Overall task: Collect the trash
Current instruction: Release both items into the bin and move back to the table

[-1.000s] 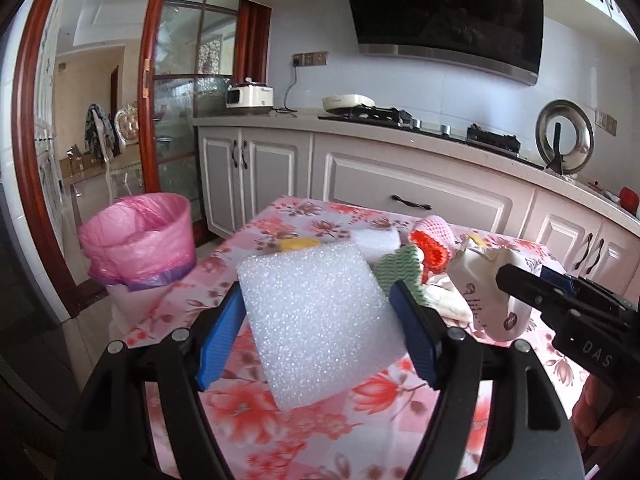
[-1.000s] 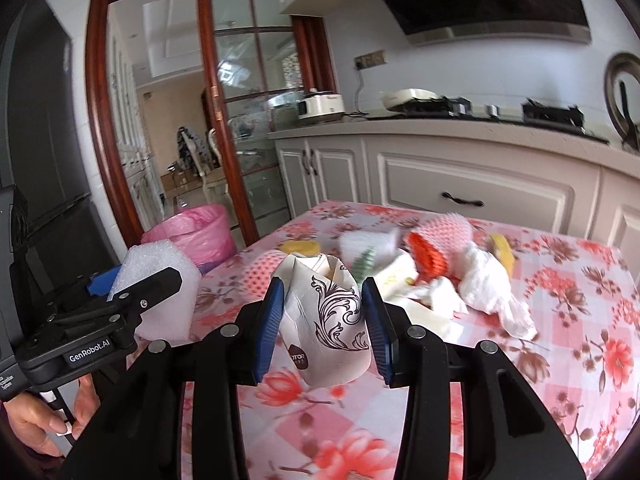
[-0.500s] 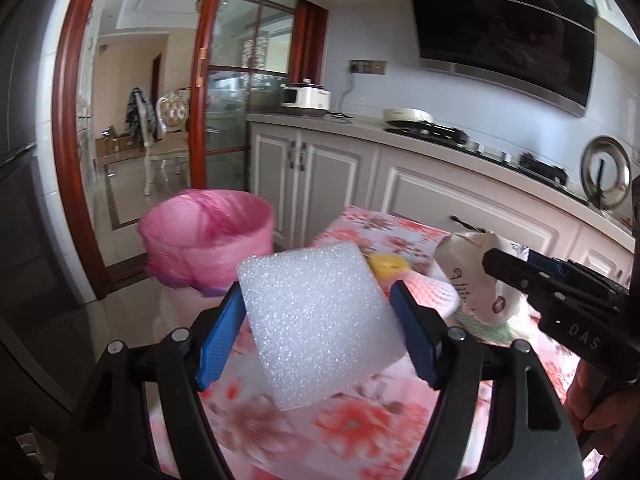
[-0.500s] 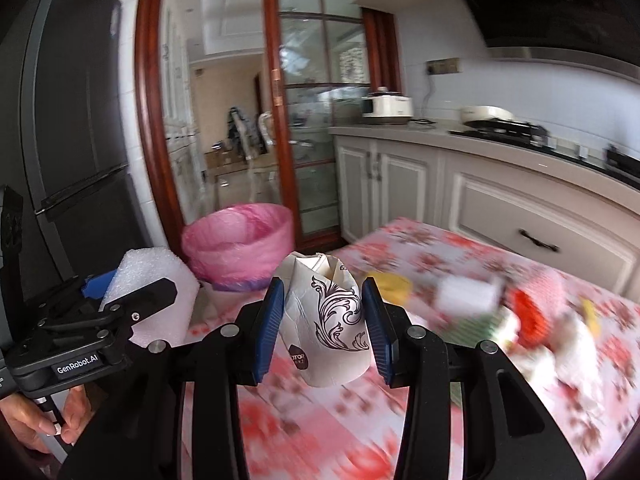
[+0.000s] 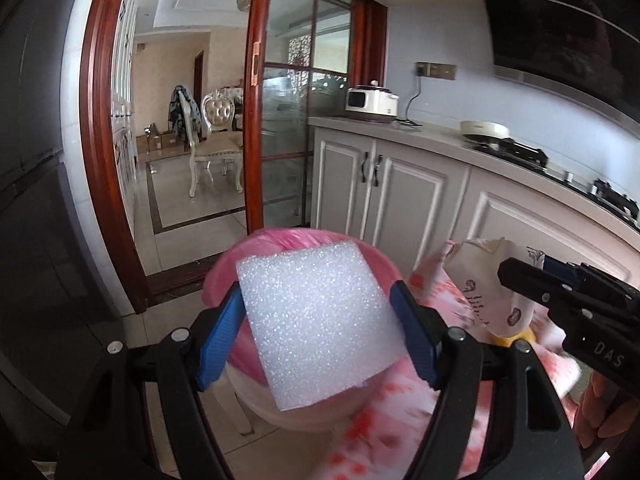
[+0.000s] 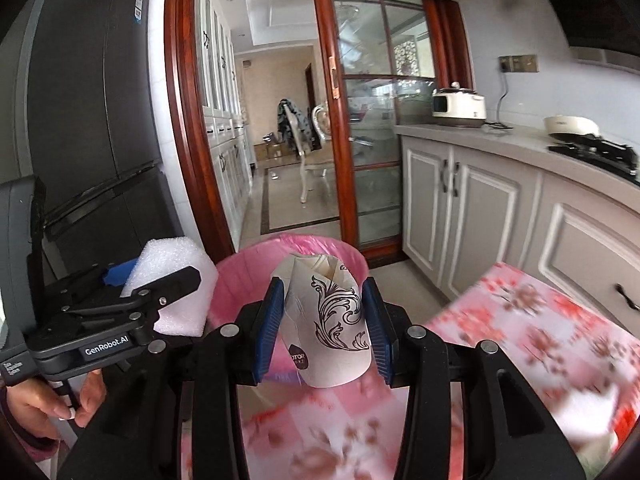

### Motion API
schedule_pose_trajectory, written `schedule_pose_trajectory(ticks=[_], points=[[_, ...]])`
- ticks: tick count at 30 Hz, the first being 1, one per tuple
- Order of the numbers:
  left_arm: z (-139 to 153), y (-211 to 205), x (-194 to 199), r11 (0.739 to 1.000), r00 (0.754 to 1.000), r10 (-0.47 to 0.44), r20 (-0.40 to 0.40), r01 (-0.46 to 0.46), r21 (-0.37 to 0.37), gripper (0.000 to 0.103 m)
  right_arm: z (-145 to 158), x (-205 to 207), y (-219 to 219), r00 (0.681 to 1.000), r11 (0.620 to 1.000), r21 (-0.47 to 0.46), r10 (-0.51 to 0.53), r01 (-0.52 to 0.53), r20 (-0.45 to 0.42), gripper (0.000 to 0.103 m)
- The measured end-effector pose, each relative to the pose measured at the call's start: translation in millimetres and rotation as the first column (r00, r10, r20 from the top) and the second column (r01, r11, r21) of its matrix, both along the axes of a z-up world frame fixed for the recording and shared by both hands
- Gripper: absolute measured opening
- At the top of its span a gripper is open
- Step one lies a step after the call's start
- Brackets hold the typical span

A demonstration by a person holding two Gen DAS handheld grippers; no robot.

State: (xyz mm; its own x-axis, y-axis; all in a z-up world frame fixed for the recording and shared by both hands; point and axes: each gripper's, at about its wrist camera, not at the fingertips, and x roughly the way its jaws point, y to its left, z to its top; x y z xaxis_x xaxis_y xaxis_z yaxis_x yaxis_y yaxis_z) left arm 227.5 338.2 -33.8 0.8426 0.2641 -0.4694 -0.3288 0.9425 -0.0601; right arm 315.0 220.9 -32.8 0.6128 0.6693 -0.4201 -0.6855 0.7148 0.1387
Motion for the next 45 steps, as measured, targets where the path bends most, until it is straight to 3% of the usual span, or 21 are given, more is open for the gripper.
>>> schedule_pose_trajectory(ticks=[10, 12, 16, 20, 24, 30, 35, 45], points=[[-37, 81, 87, 0.996, 0.998, 0.037, -0.059, -0.041, -0.076, 0.074, -33, 86, 67, 0.992, 0.997, 0.051, 0.058, -0.053, -0.109, 0.042], [-46, 92, 98, 0.994, 0.996, 0.046, -0.079, -0.053, -0.097, 0.075, -42, 98, 70, 0.986, 0.995, 0.074, 0.072, -0.062, -0.15, 0.05], [-56, 100, 98, 0.987, 0.993, 0.075, -0.088, -0.087, -0.134, 0.076, -48, 104, 61, 0.985, 0.995, 0.089, 0.052, -0.038, -0.165, 0.051], [-55, 94, 84, 0.99, 0.994, 0.081, -0.074, -0.089, -0.109, 0.082, -46, 91, 40, 0.988, 0.996, 0.086, 0.022, -0.01, -0.15, 0.051], [-47, 78, 70, 0.994, 0.995, 0.082, -0.057, -0.086, -0.069, 0.089, -43, 73, 20, 0.991, 0.998, 0.058, -0.013, 0.021, -0.137, 0.051], [-23, 40, 32, 0.994, 0.998, 0.062, -0.014, -0.063, -0.094, 0.09, -28, 27, -28, 0.989, 0.995, 0.056, -0.076, 0.084, -0.125, 0.051], [-15, -15, -8, 0.997, 1.0, 0.016, -0.004, -0.017, -0.079, 0.098, -27, -21, -80, 0.983, 0.989, 0.032, -0.14, 0.145, -0.118, 0.054], [-29, -144, -57, 0.99, 0.989, -0.132, -0.066, 0.128, -0.063, 0.098, -42, -97, -177, 0.954, 0.959, -0.039, -0.285, 0.282, -0.099, 0.063]])
